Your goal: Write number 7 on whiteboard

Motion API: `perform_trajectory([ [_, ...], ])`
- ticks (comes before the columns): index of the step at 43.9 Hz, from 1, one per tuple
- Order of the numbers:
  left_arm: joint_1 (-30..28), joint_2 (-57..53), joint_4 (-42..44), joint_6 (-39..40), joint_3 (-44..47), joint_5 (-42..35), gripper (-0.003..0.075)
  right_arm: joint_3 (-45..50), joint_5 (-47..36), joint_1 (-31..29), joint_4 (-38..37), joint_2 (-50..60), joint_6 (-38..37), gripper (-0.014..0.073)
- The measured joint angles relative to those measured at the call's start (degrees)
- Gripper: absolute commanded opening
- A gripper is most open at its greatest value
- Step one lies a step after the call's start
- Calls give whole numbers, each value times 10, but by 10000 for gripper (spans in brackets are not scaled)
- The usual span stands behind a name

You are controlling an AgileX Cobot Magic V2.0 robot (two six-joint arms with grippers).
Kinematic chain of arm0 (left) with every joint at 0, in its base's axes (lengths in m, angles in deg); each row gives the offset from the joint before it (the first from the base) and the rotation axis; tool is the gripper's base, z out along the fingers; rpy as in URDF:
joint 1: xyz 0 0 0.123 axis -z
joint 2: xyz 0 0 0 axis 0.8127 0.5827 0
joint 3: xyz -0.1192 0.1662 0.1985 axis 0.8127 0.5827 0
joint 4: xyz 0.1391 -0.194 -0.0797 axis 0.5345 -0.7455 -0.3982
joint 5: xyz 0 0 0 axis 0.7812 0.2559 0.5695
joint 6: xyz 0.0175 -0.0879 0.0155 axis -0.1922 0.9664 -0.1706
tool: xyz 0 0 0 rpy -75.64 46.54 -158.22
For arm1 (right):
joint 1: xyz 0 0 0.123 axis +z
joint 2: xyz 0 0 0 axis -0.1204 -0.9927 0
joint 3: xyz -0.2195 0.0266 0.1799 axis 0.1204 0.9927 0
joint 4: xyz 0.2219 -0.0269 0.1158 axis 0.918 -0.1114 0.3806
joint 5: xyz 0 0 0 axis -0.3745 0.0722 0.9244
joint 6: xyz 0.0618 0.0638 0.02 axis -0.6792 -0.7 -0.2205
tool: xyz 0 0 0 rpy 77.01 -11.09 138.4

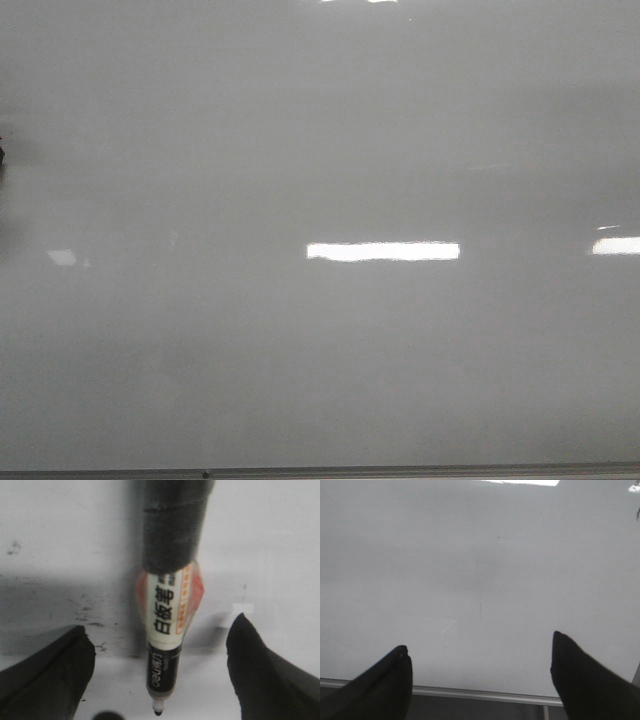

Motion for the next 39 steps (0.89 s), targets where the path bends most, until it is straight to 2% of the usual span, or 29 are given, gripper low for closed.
perform_trajectory([
  [10,0,15,0,0,-1,-17,351,0,0,0,0,0,0,592],
  [28,3,17,2,0,-1,0,36,0,0,0,0,0,0,592],
  [33,4,16,2,0,-5,10,-17,0,-2,0,0,0,0,592],
  [39,7,-4,2,0,-5,51,-20,0,-3,0,0,0,0,592],
])
